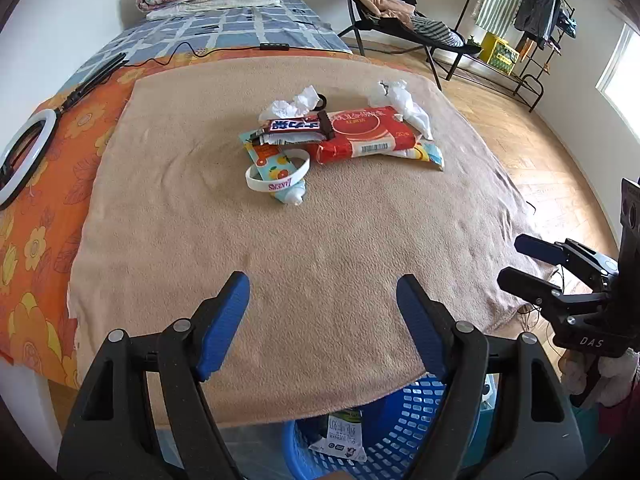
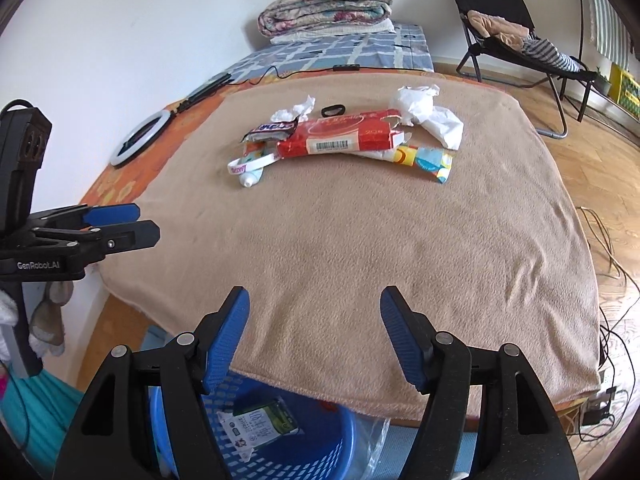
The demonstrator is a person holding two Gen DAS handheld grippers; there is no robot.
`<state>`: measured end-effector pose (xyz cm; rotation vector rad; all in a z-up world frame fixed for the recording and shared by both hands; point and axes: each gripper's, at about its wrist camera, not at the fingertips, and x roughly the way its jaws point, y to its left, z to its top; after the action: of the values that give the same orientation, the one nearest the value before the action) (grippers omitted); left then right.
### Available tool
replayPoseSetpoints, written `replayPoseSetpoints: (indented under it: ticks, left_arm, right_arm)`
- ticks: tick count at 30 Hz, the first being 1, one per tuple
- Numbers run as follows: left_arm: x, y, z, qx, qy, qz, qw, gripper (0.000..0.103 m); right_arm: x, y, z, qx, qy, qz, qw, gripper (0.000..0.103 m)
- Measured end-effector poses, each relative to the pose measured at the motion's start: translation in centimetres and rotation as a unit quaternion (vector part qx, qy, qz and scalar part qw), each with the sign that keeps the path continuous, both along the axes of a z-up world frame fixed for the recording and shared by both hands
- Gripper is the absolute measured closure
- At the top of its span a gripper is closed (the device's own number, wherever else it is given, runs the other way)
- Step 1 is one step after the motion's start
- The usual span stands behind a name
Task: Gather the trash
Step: 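Move both tools back over the red tissue pack and Snickers wrapper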
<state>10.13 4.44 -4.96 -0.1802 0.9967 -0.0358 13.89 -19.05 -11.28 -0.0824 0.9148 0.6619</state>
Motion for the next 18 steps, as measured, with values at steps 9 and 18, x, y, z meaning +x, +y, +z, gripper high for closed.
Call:
replayPoseSetpoints:
  ticks: [9,18]
  left_arm:
    - [3.1,2.7,0.1,-0.022,-0.004,0.037,0.9991,0.025]
    - [6.3,4.4,-0.2,-0.038,-0.008,0.067,0.997,0.025]
  right_arm:
    - [4.6,0.5,1.5,0.008,-0.014,-0.011,1.0,0.035]
    - [9.0,0.6,0.5,0.041,0.024,-0.031,0.998,0.035]
